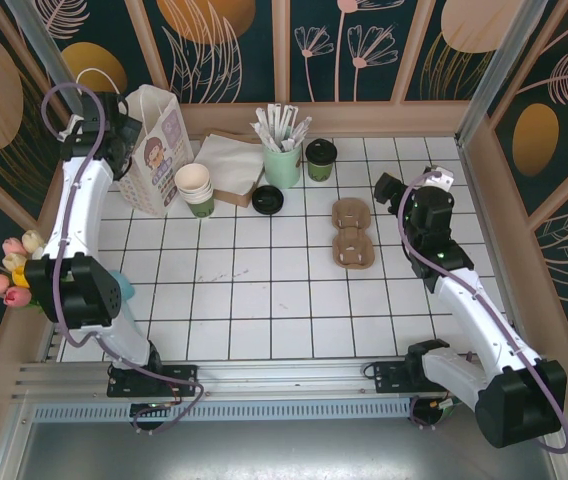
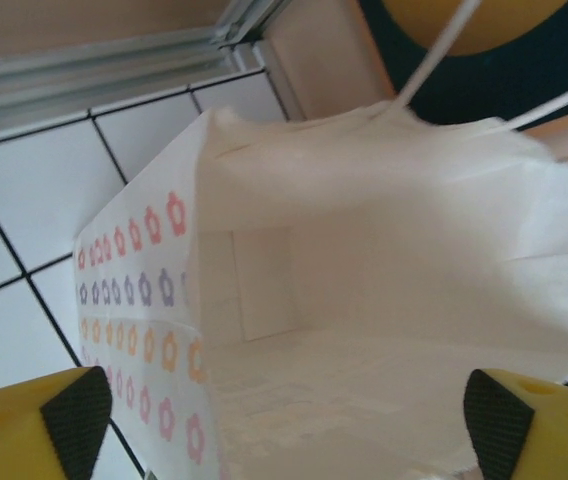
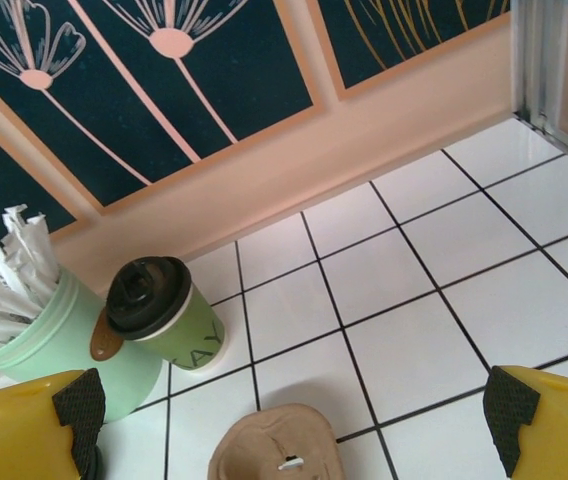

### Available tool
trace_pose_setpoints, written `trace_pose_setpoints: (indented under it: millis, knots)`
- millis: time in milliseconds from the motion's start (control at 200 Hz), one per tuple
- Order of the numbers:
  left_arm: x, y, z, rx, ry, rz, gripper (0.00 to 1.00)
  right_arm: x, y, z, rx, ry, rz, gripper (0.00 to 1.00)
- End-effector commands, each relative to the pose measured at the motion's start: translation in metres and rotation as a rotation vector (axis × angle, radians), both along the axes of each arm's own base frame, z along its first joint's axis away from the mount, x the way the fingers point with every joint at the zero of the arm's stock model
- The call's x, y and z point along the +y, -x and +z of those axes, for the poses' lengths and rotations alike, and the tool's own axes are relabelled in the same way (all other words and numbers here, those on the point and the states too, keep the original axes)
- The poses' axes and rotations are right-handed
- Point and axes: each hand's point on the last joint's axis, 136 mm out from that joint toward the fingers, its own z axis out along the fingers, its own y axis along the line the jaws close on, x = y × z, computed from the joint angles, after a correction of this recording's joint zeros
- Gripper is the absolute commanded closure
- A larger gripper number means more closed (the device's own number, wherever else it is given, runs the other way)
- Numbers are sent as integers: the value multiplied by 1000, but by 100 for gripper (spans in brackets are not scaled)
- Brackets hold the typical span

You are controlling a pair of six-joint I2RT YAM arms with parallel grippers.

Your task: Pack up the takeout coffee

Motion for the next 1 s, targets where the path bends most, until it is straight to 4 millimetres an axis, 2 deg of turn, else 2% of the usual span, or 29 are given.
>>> trace_pose_setpoints:
  millis: [0, 135, 255, 340, 500, 611, 661, 671, 681, 696, 766, 916, 996]
  knots:
    - [1, 2, -19, 66, 32, 25, 14, -9, 3, 14, -30, -26, -50, 1]
    - [4, -1, -19, 53, 13, 31, 23, -10, 4, 16, -31, -22, -55, 1]
    - [8, -1, -20, 55, 0, 45, 35, -12, 7, 14, -20, -19, -64, 1]
    - [7, -2, -24, 58, 4, 45, 39, -15, 11, 13, -18, -19, -73, 1]
    - [7, -2, -22, 51, 3, 42, 61, -17, 16, 12, -18, -19, -82, 1]
    - [11, 1, -9, 23, -23, 56, 68, -17, 17, 12, -17, -19, -78, 1]
    - [14, 3, -9, 26, -37, 65, 74, -16, 17, 12, -18, -20, -75, 1]
    - [14, 4, -9, 29, -38, 67, 76, -16, 17, 12, -17, -20, -75, 1]
    - [15, 8, 0, 9, -41, 71, 78, -16, 17, 12, -17, -20, -75, 1]
    - [15, 10, 3, 2, -44, 75, 80, -16, 17, 12, -18, -22, -73, 1]
    - [19, 19, 8, -9, -50, 97, 90, -16, 17, 12, -17, -23, -73, 1]
    - [23, 40, 19, -49, -58, 125, 94, -12, 14, 13, -18, -22, -52, 1]
    - [25, 54, 26, -80, -60, 152, 100, -10, 12, 12, -15, -20, -44, 1]
